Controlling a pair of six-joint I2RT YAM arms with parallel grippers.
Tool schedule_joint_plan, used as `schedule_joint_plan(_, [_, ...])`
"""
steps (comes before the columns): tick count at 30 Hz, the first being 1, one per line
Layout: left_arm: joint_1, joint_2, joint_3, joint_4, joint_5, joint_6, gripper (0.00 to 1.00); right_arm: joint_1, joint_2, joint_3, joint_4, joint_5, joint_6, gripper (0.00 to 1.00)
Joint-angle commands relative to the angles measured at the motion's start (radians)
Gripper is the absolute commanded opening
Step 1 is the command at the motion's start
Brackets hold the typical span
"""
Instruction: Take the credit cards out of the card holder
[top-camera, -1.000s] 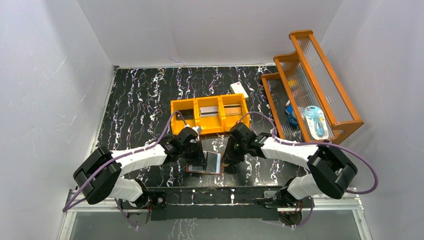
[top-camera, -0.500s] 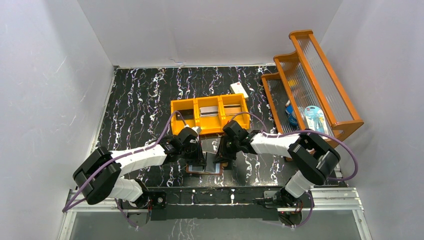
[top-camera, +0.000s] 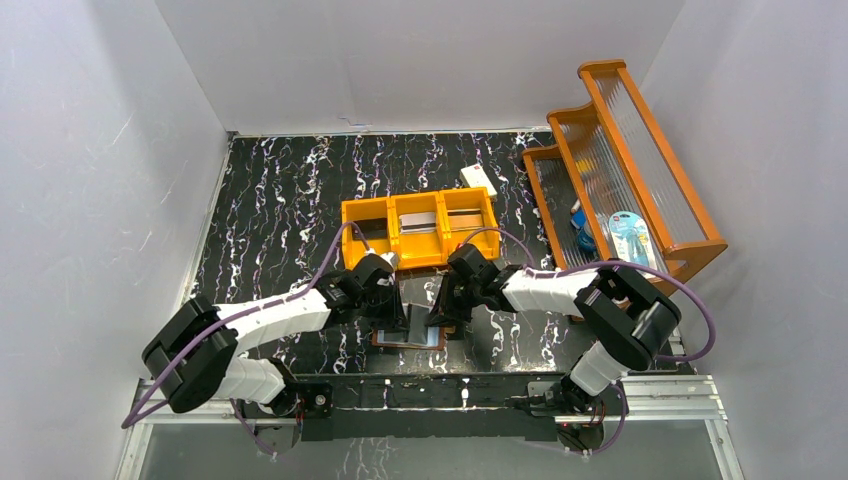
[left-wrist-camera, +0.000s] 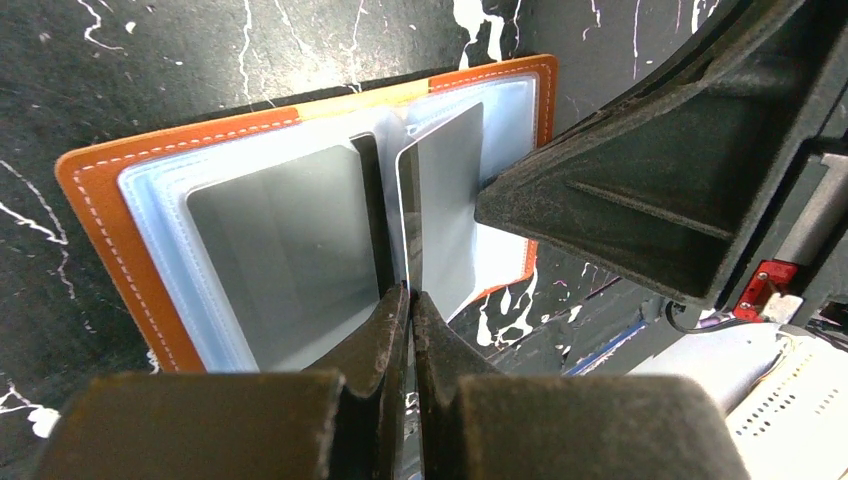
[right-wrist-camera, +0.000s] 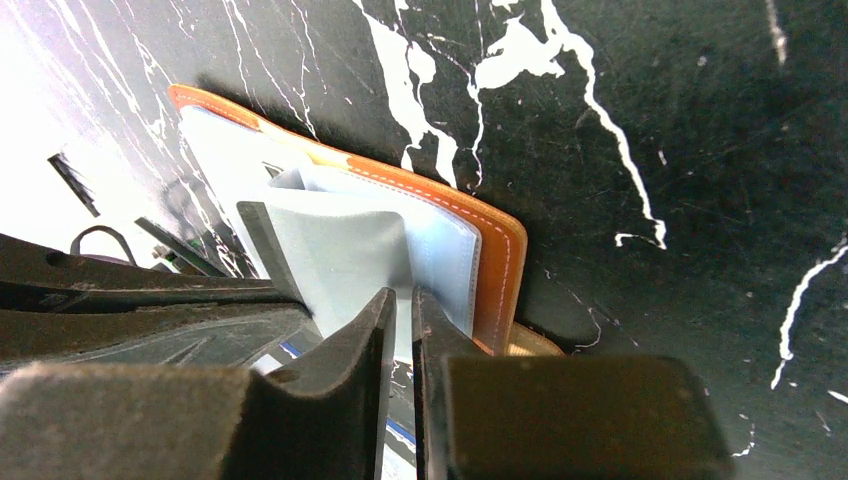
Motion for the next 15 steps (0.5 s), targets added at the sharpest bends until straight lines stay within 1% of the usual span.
schedule_joint_plan(1, [0.019, -0.062, 0.009, -0.046, 0.004, 0.027, 0.0, 0.007, 0.054, -0.064, -0.113, 0.11, -0.024, 0.21])
schedule_joint_plan(3, [0.023, -0.064, 0.003, -0.031, 0.03, 0.027, 0.0, 0.006, 0.055, -0.057, -0.119, 0.118, -0.025, 0.21])
schedule_joint_plan(8, [0.026, -0.059, -0.017, 0.043, 0.113, 0.013, 0.05, 0.007, 0.065, -0.046, -0.125, 0.113, -0.029, 0.2])
schedule_joint_plan(12, [0.028, -0.037, -0.011, 0.045, 0.125, 0.016, 0.04, 0.006, 0.073, -0.039, -0.129, 0.116, -0.032, 0.2])
schedule_joint_plan(13, [0.029, -0.035, -0.016, 0.051, 0.121, 0.015, 0.06, 0.006, 0.072, -0.037, -0.129, 0.114, -0.032, 0.2])
schedule_joint_plan(15, [0.03, -0.026, -0.017, 0.056, 0.126, 0.015, 0.13, 0.006, 0.066, -0.039, -0.123, 0.11, -0.032, 0.2])
